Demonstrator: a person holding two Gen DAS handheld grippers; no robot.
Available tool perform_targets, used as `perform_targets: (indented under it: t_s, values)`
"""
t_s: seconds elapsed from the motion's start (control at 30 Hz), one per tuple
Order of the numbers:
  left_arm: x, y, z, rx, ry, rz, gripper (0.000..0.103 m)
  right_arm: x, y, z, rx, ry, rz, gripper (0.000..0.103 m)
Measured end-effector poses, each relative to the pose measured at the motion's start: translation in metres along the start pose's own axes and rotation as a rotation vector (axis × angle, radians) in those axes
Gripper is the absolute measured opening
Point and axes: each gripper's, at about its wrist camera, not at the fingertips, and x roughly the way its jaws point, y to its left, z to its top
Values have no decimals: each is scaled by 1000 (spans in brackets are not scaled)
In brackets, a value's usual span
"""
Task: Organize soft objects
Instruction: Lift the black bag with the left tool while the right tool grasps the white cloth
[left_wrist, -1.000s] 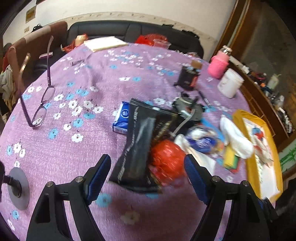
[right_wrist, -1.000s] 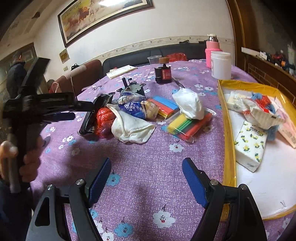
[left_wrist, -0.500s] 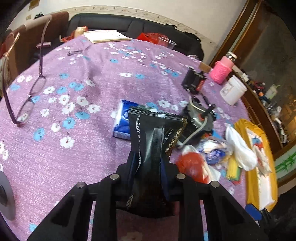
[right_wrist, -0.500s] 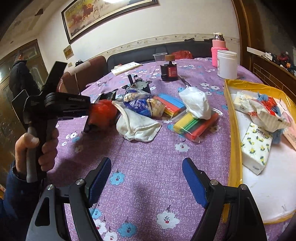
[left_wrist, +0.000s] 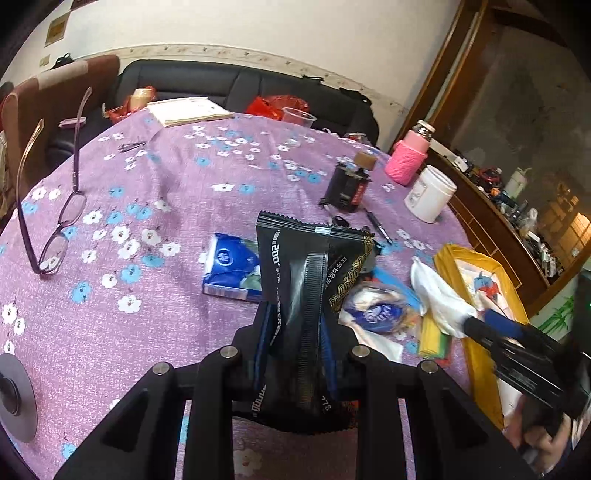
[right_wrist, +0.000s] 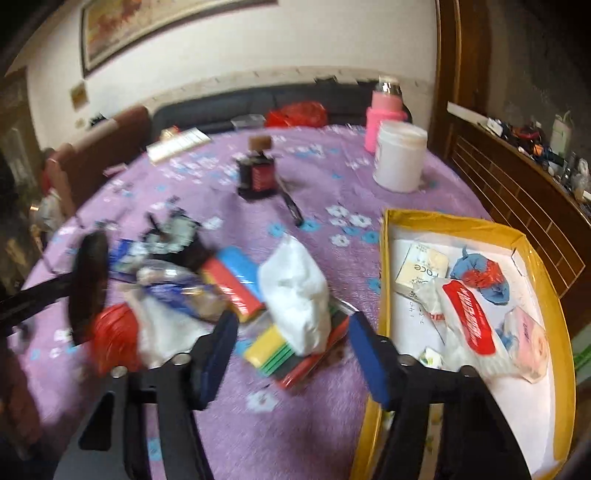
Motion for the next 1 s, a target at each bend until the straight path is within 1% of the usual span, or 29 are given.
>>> perform_targets:
  t_s: [0.03, 0.07, 0.1, 0.17, 0.2, 0.23, 0.3, 0.37, 0.5, 0.6, 0.63, 0.7, 0.8, 0.93, 1.0]
  values:
    - [0, -2, 0, 5, 0, -7, 24, 10, -1, 0, 8, 30, -4, 37]
    - [-1, -3, -1, 13, -2, -9, 24, 15, -3, -2, 34, 48, 15, 13]
    - [-2, -4, -2, 18, -4, -12, 24, 12, -5, -4, 47, 34, 30, 13]
    - [-5, -6, -2, 23, -12, -24, 24, 0, -3, -9, 42, -9, 29, 13]
    - [-7, -7, -2, 25, -18, -28, 24, -10, -3, -12, 45, -37, 43, 13]
    - [-8, -7, -2, 27, -22, -34, 24, -23, -3, -17, 46, -66, 75, 13]
    - [-10, -8, -2, 29, -25, -49, 24, -46, -3, -26, 42, -90, 112, 13]
    - [-12, -9, -3, 33, -27, -61, 24, -70, -8, -39, 34, -96, 190, 13]
    - [-19, -15, -3, 53, -36, -116, 24, -102, -18, -62, 34, -80, 294, 13]
    - [-22, -26, -6, 94, -24, -192, 24, -114, -25, -81, 44, -58, 350, 13]
    - [-22, -31, -8, 114, -15, -214, 24, -112, -25, -86, 49, -50, 352, 14]
    - [-20, -41, -12, 153, 6, -240, 24, -104, -23, -95, 49, -40, 323, 14]
    - [-12, -53, -19, 198, 53, -265, 24, -88, -17, -103, 65, -37, 298, 13]
    - [-2, -72, -32, 264, 108, -278, 24, -70, -8, -106, 93, -82, 212, 13]
    - [5, -80, -39, 293, 136, -269, 24, -58, -6, -105, 116, -76, 209, 13]
